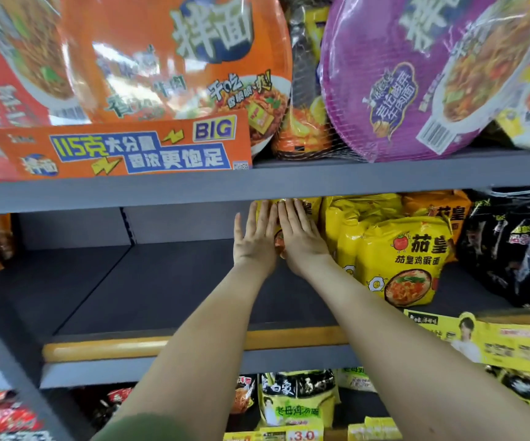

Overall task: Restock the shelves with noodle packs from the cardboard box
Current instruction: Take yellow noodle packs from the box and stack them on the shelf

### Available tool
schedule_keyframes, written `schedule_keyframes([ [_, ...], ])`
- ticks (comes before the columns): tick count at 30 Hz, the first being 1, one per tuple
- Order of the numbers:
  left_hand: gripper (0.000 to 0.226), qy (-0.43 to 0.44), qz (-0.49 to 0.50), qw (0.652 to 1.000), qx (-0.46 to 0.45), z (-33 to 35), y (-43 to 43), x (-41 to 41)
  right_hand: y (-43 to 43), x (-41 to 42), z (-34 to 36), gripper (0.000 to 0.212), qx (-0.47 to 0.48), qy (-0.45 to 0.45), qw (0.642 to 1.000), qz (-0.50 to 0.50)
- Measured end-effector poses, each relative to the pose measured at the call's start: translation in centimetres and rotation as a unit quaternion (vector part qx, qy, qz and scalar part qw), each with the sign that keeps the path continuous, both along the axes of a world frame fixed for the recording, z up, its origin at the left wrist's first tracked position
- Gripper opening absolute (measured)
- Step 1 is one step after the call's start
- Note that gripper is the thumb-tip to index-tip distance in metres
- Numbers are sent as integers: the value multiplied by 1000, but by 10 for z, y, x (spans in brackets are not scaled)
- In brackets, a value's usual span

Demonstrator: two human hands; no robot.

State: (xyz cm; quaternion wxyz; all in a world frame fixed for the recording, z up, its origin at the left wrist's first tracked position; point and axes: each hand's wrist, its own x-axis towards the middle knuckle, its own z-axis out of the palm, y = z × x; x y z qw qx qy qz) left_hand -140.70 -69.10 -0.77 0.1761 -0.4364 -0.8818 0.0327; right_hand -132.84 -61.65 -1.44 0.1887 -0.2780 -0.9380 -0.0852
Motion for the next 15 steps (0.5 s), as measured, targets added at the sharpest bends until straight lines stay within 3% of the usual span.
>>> schedule_keyframes([
  [6,78,-37,13,998,-42,6,-49,27,-51,25,13,87,-82,-58,995,-2],
  [10,70,-67,4,997,-36,11,-98,48,-99,49,17,83,-61,-58,996,0],
  [13,65,-118,0,993,24,16,-145,67,-144,68,22,67,-46,-56,997,-11],
  [15,55,-162,-20,983,84,17,-180,79,-176,79,22,44,-23,0,1000,16],
])
